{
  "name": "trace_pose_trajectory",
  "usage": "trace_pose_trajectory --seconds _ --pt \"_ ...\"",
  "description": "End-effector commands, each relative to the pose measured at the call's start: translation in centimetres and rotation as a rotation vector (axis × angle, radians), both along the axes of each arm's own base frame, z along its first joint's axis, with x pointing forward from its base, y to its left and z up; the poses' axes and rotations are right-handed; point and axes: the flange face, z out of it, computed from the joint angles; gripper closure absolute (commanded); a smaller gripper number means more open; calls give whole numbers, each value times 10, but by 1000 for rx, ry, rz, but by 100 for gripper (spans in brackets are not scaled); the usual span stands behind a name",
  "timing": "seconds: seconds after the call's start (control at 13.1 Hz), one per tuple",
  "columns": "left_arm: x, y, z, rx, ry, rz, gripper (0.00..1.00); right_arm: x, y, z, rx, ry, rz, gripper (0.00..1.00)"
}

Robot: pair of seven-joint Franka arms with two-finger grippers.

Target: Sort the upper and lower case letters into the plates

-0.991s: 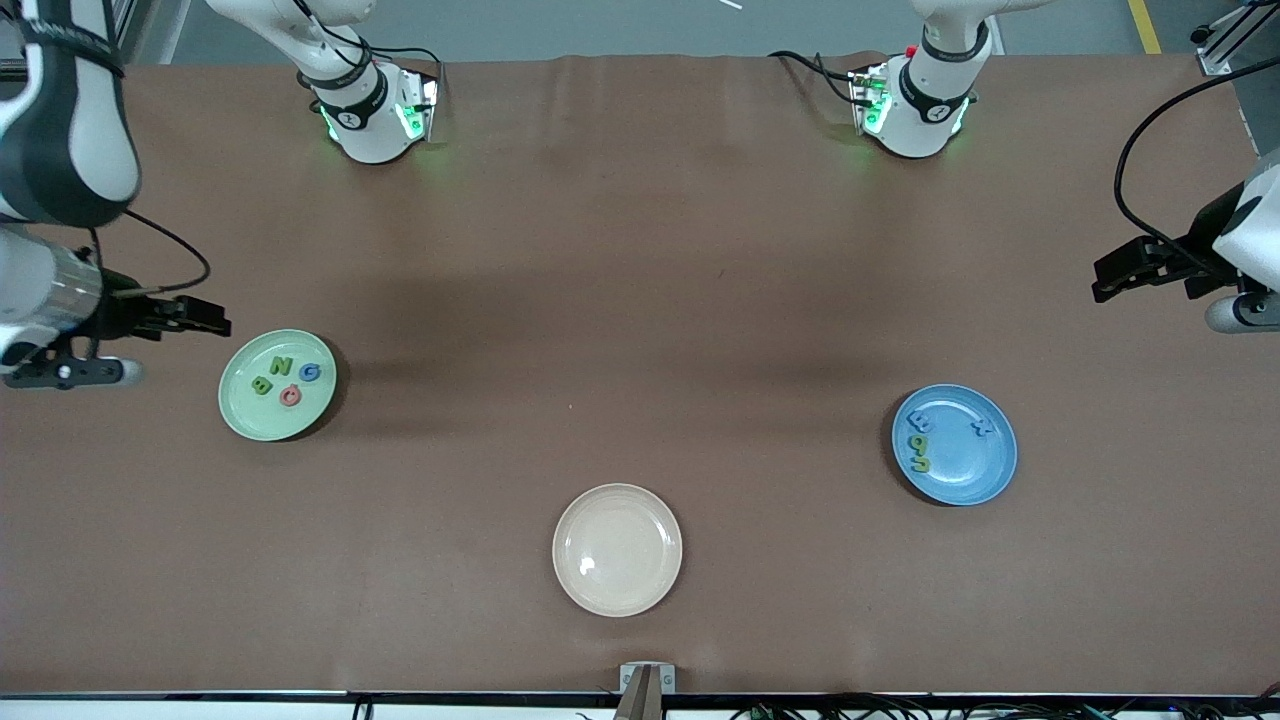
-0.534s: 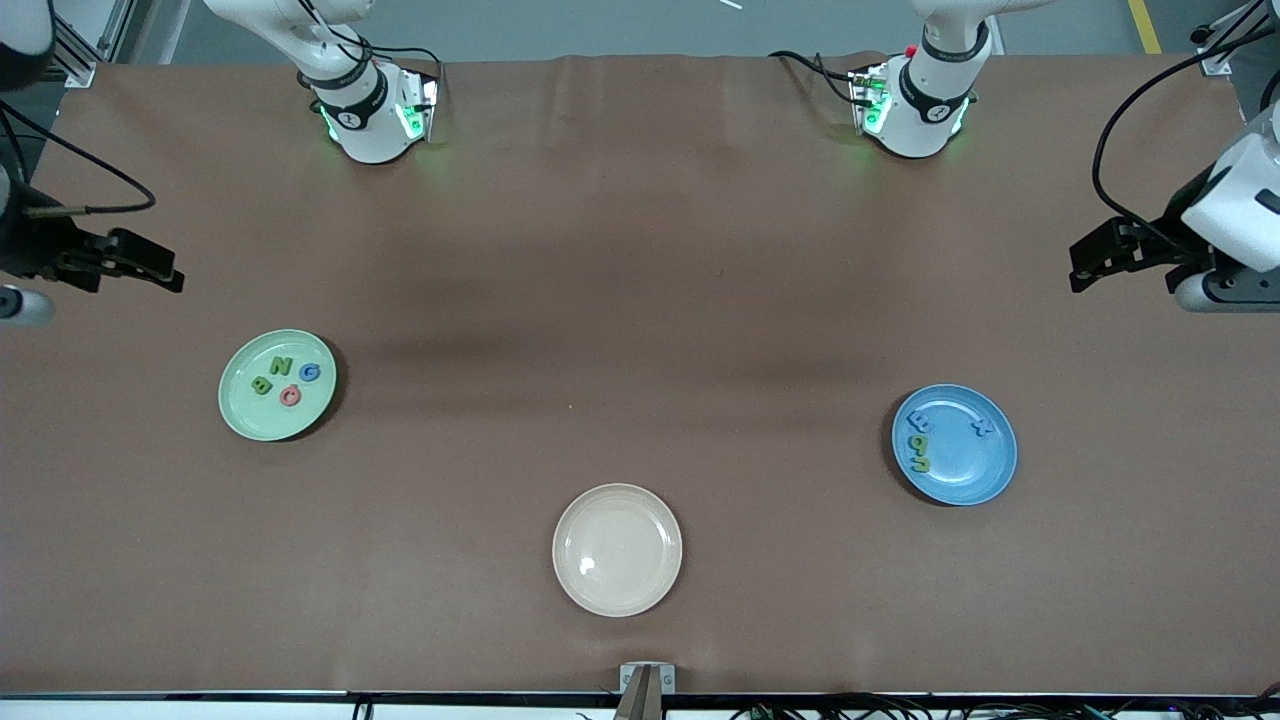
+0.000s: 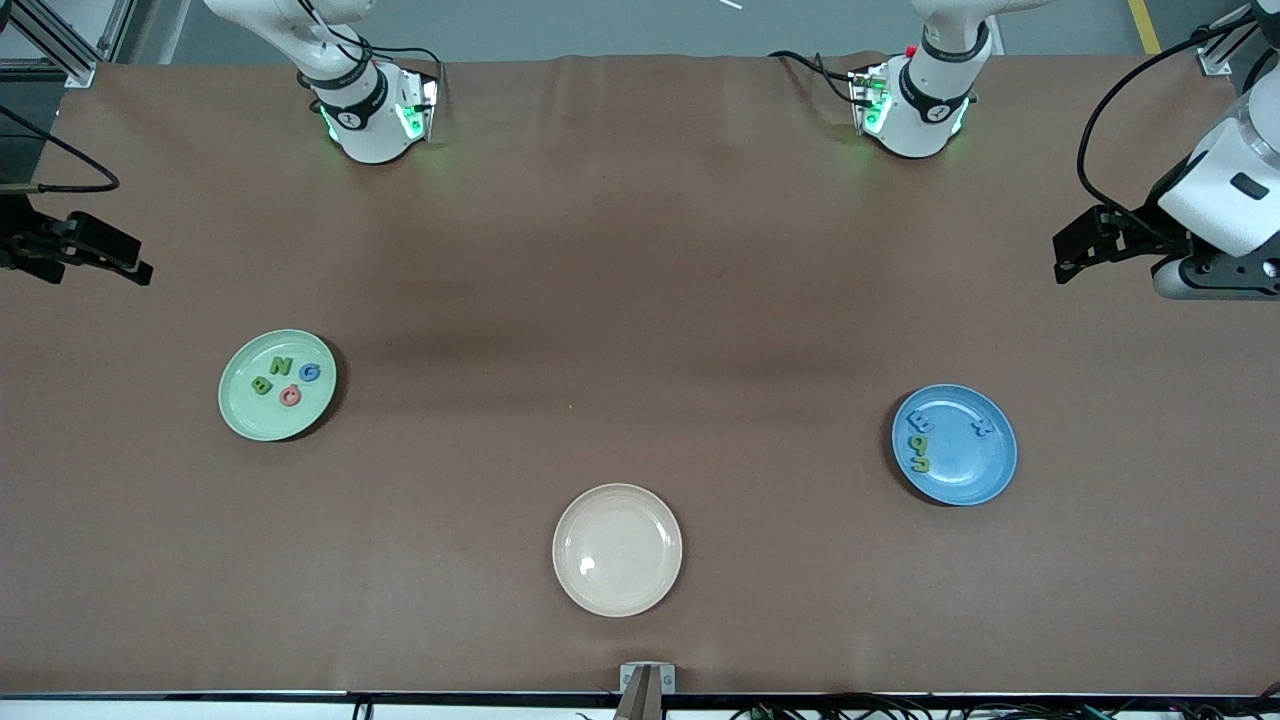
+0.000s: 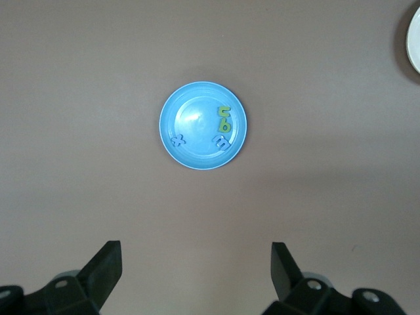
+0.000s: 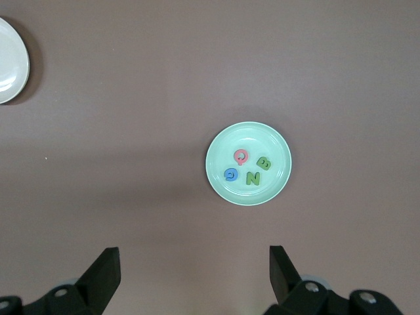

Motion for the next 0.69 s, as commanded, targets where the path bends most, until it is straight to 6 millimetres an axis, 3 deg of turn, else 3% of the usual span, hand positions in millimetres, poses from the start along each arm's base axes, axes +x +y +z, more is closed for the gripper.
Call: trace_pose_trajectory --seconds 0.0,0.61 --pt "-11 -2 9 12 -18 5 0 0 0 11 6 -15 -14 0" --pt "-6 11 12 9 -24 -8 0 1 0 18 -4 -35 -3 0"
